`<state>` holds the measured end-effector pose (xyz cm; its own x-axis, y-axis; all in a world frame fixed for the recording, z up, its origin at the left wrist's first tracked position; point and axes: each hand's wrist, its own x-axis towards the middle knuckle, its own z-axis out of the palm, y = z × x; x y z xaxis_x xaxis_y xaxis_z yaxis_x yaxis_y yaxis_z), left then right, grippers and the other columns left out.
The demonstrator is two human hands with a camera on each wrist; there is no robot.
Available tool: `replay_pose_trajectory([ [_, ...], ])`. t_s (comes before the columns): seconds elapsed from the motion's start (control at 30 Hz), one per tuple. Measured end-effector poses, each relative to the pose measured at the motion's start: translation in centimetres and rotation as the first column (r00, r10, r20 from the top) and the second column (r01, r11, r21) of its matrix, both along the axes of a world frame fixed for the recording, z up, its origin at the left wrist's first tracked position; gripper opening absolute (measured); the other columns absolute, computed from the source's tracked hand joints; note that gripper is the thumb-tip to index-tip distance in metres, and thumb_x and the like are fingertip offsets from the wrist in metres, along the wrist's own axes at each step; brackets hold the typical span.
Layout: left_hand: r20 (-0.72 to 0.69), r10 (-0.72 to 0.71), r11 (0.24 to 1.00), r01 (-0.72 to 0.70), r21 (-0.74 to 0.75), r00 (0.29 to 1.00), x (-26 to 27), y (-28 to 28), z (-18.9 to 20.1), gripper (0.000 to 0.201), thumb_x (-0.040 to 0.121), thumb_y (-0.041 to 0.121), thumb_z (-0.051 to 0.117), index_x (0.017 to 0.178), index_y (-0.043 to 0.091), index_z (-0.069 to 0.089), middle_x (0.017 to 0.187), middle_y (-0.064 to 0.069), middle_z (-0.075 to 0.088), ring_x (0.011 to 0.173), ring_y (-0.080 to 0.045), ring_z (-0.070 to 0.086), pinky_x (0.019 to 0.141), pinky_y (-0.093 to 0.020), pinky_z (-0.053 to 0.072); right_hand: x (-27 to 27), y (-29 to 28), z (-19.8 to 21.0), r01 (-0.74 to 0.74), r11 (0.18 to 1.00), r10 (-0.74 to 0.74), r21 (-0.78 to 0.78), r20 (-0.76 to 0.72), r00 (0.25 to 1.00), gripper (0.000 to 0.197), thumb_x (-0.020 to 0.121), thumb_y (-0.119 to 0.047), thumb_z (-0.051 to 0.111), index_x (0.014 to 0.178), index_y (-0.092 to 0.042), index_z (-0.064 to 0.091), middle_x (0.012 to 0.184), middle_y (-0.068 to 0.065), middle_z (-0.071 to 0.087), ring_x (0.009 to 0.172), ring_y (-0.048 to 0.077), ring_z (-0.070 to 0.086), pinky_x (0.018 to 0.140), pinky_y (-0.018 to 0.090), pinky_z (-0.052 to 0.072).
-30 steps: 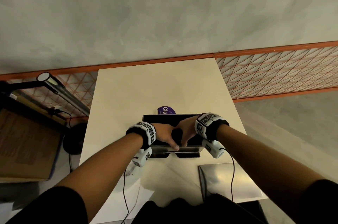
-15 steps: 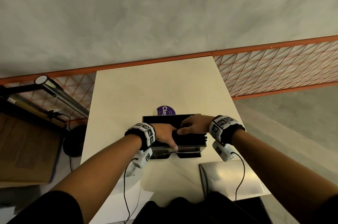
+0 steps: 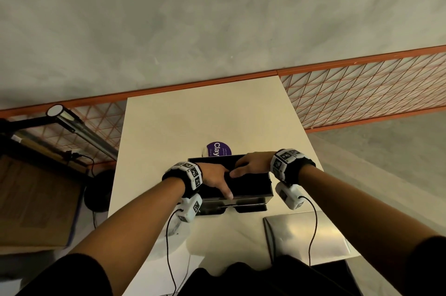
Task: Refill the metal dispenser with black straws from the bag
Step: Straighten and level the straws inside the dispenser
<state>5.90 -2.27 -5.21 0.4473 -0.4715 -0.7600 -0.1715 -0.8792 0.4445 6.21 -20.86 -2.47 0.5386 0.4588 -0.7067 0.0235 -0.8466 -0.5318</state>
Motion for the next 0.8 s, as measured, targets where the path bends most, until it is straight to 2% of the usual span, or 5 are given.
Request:
replay_pose_trajectory([
  [0.17,0.026,0.039,0.998,-0.037,-0.044,0.999,0.3,0.4,1.2,0.047,0.078,0.035,0.085,0.121,0.026,0.066,0.104,0.010,0.069,0.097,-0.013,0.064,0.079,-0.023,0.046,0.5,-2.0,0.6,0.248,0.946,-0.245,0.210,-0.038,0.969,0.046,0.083,-0.072,0.054,0.095,-0.032,0.072,0.096,0.001,0.075,0.087,0.021,0.071,0.083,0.037,0.055],
  [0.27,0.060,0.061,0.997,-0.058,-0.051,0.996,0.1,0.3,1.4,0.047,0.079,0.028,0.084,0.121,0.020,0.066,0.108,0.003,0.071,0.098,-0.018,0.066,0.086,-0.031,0.052,0.1,-3.2,0.6,0.381,0.892,-0.385,0.243,-0.032,0.922,0.063,0.082,-0.077,0.050,0.099,-0.022,0.074,0.088,0.009,0.075,0.075,0.034,0.072,0.069,0.040,0.060],
  [0.33,0.102,0.088,0.995,-0.083,-0.048,0.991,0.0,0.1,1.5,0.050,0.077,0.026,0.084,0.123,0.022,0.064,0.110,0.001,0.072,0.098,-0.020,0.068,0.091,-0.039,0.056,-0.4,-4.1,0.0,0.476,0.827,-0.502,0.299,0.013,0.865,0.063,0.083,-0.076,0.048,0.095,-0.020,0.075,0.088,0.008,0.075,0.076,0.034,0.073,0.073,0.043,0.061],
  [0.63,0.401,-0.081,0.996,0.057,0.071,0.912,0.0,-1.5,2.8,0.071,0.081,0.035,0.077,0.143,0.030,0.043,0.118,-0.003,0.066,0.101,-0.029,0.064,0.084,-0.046,0.057,-6.3,-4.6,-3.2,0.706,0.132,-0.923,0.695,-0.174,0.343,0.045,0.090,-0.057,0.048,0.101,-0.022,0.075,0.104,0.001,0.074,0.101,0.021,0.068,0.091,0.038,0.050],
  [0.8,0.462,-0.037,0.999,0.047,-0.010,0.886,-1.2,-1.8,2.1,0.062,0.086,0.024,0.071,0.142,0.025,0.044,0.118,-0.005,0.067,0.101,-0.029,0.066,0.080,-0.042,0.057,-8.0,-1.9,-3.6,0.674,0.162,-0.938,0.720,-0.100,0.332,0.034,0.096,-0.048,0.044,0.116,-0.031,0.065,0.112,-0.009,0.070,0.108,0.011,0.063,0.094,0.032,0.049],
])
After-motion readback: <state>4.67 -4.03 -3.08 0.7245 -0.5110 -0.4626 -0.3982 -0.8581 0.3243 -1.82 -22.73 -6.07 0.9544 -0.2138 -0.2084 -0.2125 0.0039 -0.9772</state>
